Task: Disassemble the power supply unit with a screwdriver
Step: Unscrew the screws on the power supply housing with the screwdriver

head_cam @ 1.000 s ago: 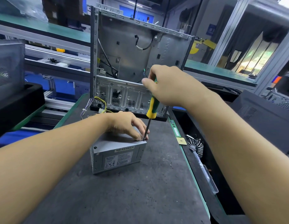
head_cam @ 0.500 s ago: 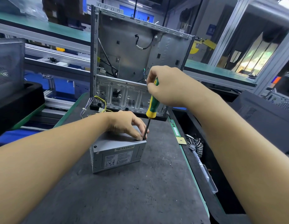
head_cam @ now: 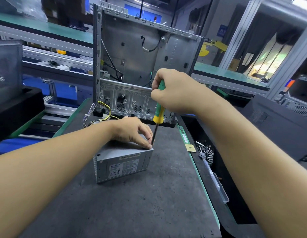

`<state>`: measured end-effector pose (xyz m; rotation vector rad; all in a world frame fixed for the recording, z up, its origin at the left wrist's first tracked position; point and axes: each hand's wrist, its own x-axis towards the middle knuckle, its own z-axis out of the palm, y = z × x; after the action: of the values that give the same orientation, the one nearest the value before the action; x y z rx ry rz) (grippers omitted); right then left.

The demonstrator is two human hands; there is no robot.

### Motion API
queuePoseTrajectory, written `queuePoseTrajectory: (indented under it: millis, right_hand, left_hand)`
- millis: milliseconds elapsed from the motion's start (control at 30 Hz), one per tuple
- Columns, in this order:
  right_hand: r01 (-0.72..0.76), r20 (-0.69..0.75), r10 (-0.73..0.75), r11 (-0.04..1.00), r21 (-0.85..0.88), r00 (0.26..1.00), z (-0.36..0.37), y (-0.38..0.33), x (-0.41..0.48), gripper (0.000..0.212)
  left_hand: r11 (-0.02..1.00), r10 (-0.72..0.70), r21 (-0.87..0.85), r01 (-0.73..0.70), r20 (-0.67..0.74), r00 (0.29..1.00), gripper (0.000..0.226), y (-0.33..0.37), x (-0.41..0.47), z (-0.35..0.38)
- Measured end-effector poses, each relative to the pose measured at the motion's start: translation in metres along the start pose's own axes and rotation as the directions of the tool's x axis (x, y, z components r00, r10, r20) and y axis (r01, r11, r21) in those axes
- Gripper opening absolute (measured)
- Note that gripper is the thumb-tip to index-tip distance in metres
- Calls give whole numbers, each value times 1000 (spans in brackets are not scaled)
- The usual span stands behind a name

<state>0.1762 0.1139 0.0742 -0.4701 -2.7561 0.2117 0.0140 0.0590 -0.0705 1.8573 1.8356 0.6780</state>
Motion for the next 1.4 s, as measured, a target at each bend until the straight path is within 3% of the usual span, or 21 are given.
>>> queuePoseTrajectory:
  millis: [200, 367, 633, 867, 1000, 1133, 1300, 1400]
  right_hand:
    - [19, -56, -23, 997, -80, 998, 3, -1, 2, 23]
    - [27, -52, -30, 997, -70, 998, 4, 1, 5, 10]
    - [-24, 45, 24, 1000, 5, 999, -5, -2, 1, 14]
    - [-37, -30, 34, 996, -86, 999, 1, 3, 3, 28]
    - [-12, -4, 12, 999, -33, 1000, 1, 3, 3, 9]
    - [-40, 13, 40, 999, -6, 999, 2, 1, 3, 10]
    - [-11, -65, 7, 998, -68, 998, 7, 2, 5, 26]
    - [10, -42, -12, 998, -55, 999, 6, 2, 5, 12]
  left_hand:
    - [999, -39, -36, 39, -4, 999, 22, 2, -2, 1]
    - [996, -5, -93, 6, 17, 1000, 12, -1, -1, 1]
    - [986, -24, -165, 28, 26, 999, 39, 0, -1, 2]
    - [987, -36, -155, 41, 40, 999, 32, 1, -2, 2]
    - [987, -8, -160, 15, 43, 999, 25, 4, -3, 1]
    - [988, -22, -152, 29, 42, 999, 18, 5, -3, 0]
    - [985, -41, -164, 47, 39, 998, 21, 5, -2, 0]
    - [985, -54, -160, 59, 33, 998, 20, 3, -2, 1]
